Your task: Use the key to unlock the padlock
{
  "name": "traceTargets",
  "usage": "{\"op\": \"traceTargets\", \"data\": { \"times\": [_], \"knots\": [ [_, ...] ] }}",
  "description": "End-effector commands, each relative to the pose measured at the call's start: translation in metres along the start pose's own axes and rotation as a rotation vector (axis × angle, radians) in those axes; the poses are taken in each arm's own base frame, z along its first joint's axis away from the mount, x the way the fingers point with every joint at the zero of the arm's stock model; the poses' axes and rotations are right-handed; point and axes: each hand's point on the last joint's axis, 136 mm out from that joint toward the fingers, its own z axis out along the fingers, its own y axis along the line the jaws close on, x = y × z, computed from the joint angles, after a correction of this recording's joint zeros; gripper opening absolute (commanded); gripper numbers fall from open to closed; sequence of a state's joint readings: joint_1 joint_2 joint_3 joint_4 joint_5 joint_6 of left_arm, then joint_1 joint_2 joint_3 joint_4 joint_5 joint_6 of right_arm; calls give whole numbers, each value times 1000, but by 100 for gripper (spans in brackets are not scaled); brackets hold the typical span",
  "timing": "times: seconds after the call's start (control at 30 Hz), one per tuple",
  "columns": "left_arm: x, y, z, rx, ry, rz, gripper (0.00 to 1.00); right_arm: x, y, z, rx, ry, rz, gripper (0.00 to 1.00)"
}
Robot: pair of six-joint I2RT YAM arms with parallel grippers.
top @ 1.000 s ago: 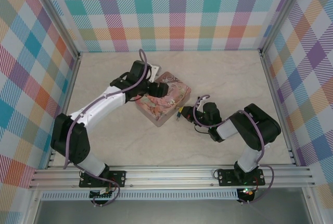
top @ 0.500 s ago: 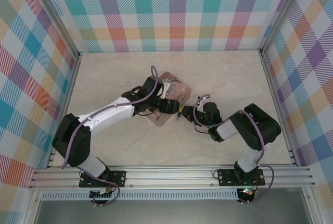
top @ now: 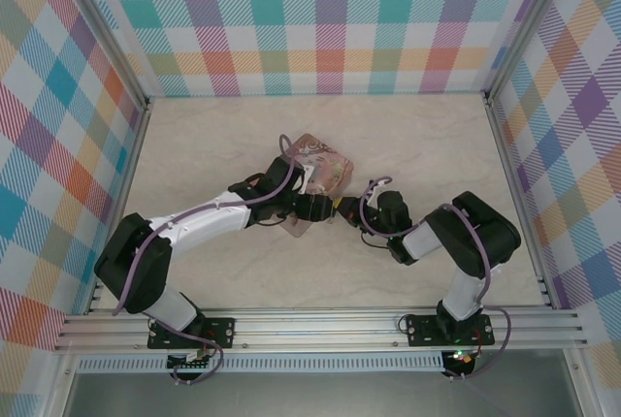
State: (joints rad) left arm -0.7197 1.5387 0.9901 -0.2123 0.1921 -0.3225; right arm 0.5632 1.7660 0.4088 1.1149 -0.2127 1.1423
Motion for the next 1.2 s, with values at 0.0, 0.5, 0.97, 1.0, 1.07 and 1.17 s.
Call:
{"op": "traceTargets", "data": {
  "times": [0.0,0.5,0.97,1.0,1.07,1.17],
  "knots": [
    [54,26,4,-101,156,-49,75,-23,25,8,-91,-91,1,4],
    [60,39,-5,-149,134,-66,76,-52,27,7,-69,-183,-30,4],
    [37,65,-31,-168,59,-130,78,-42,25,-18,60,-95,-192,4],
    [34,68,-32,-170,56,-133,79,-39,24,-22,82,-72,-214,4],
    [28,75,-34,-179,52,-139,79,-30,23,-30,126,-9,-262,4],
    [21,84,-37,-189,43,-145,80,-13,22,-42,168,98,-311,5]
  ]
}}
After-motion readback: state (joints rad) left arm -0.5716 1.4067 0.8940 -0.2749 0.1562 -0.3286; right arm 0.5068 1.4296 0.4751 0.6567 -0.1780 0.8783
